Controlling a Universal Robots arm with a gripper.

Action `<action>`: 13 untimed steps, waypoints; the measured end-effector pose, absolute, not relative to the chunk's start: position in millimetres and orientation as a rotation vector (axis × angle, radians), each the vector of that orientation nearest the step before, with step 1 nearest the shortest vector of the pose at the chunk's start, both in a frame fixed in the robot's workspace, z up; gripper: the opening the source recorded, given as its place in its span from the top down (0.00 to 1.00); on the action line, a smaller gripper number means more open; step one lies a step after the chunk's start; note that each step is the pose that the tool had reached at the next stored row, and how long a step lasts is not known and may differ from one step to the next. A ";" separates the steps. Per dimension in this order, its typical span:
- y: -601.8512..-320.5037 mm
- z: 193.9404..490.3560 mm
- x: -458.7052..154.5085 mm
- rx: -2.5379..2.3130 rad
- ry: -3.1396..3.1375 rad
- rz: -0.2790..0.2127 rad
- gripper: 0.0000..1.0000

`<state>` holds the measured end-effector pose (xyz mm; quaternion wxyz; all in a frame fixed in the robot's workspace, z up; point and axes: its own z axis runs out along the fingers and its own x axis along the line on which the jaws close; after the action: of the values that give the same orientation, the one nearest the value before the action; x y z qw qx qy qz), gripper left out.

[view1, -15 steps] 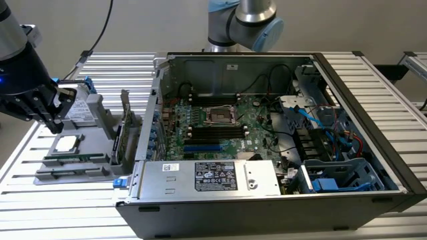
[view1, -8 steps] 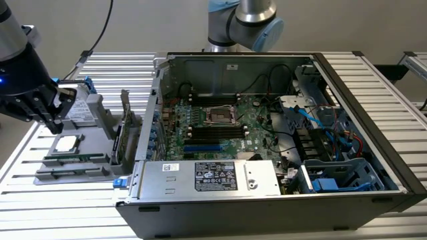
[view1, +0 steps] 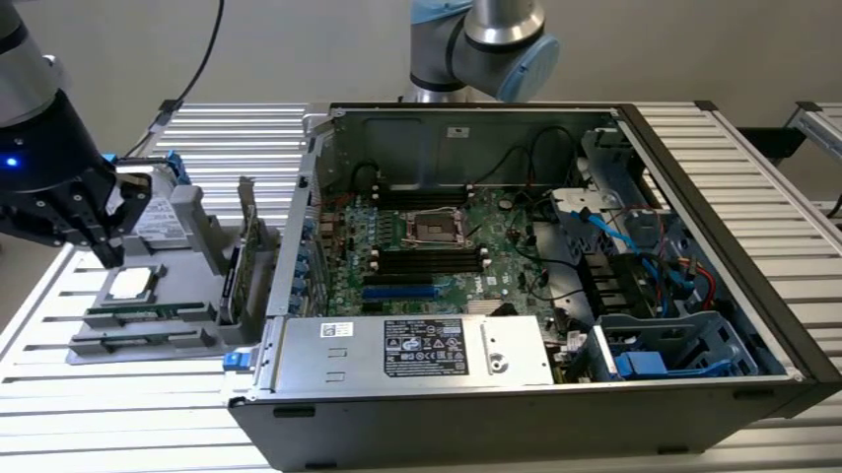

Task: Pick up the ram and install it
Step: 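Pick up the ram and move it above insertion slot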

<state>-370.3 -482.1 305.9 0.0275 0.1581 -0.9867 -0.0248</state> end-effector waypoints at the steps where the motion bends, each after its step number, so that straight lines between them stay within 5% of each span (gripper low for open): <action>1: -482.1 305.3 -370.3 0.516 -3.042 -0.076 0.90; 13: -482.1 297.8 -370.3 0.844 -2.963 -0.066 0.90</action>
<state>-370.3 -482.1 297.8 0.0302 0.2737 -0.9611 -0.0214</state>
